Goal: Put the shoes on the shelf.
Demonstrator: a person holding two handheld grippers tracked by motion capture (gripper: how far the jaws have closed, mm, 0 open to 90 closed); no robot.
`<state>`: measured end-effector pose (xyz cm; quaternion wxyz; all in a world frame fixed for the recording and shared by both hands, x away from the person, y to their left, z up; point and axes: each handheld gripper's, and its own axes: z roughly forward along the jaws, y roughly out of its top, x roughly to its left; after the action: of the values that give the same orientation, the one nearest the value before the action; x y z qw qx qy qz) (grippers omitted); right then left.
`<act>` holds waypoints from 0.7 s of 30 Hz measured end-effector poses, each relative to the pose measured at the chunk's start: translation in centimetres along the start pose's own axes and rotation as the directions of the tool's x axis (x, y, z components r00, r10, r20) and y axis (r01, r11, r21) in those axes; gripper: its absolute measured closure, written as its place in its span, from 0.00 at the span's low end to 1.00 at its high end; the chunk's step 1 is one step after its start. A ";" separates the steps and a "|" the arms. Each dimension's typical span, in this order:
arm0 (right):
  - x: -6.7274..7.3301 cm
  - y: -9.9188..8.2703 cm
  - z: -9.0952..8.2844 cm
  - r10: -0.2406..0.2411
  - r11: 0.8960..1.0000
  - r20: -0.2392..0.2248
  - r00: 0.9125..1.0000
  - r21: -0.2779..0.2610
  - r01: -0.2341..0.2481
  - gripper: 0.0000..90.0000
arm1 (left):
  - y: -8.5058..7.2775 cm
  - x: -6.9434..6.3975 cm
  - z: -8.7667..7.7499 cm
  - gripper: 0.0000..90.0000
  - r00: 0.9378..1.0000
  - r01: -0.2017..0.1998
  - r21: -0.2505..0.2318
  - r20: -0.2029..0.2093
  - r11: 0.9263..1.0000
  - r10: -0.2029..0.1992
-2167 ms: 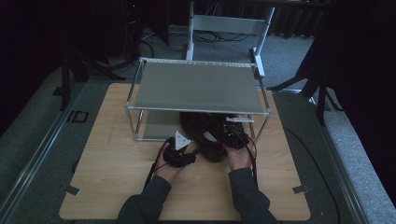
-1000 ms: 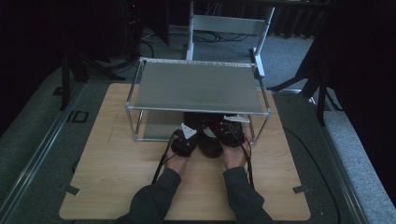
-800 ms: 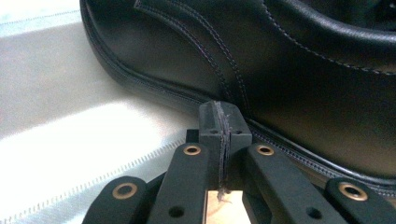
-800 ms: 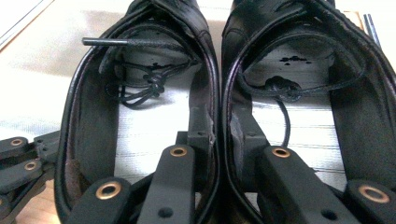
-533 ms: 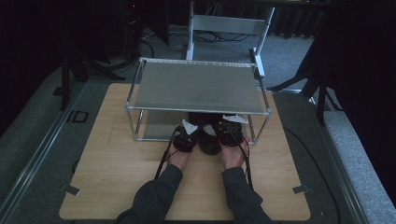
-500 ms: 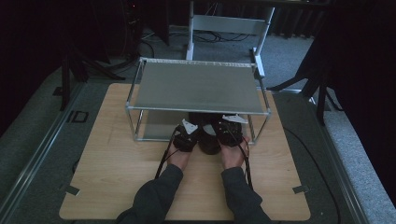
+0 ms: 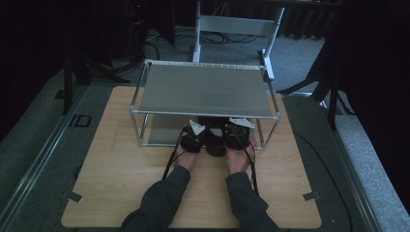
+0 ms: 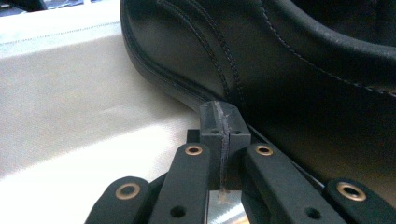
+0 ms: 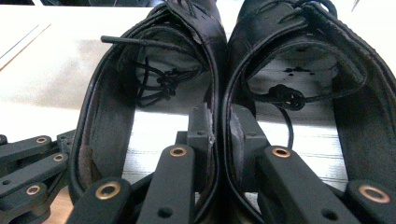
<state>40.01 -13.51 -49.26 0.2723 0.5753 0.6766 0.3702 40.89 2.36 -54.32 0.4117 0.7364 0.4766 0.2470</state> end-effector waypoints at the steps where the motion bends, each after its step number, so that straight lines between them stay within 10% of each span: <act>1: 0.0 0.0 0.1 0.004 1.000 0.002 1.000 -0.003 -0.004 0.89 | 0.0 0.1 0.1 1.00 1.000 -0.004 0.000 -0.003 1.000 0.004; 21: 1.0 -0.1 0.9 -0.012 0.997 0.000 1.000 -0.071 0.012 0.88 | 0.3 0.9 0.4 1.00 0.999 0.004 -0.003 -0.040 1.000 -0.004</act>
<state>40.51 -12.41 -49.78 0.2946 0.5613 0.6664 0.3924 41.74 2.92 -54.27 0.4036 0.7297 0.4860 0.2617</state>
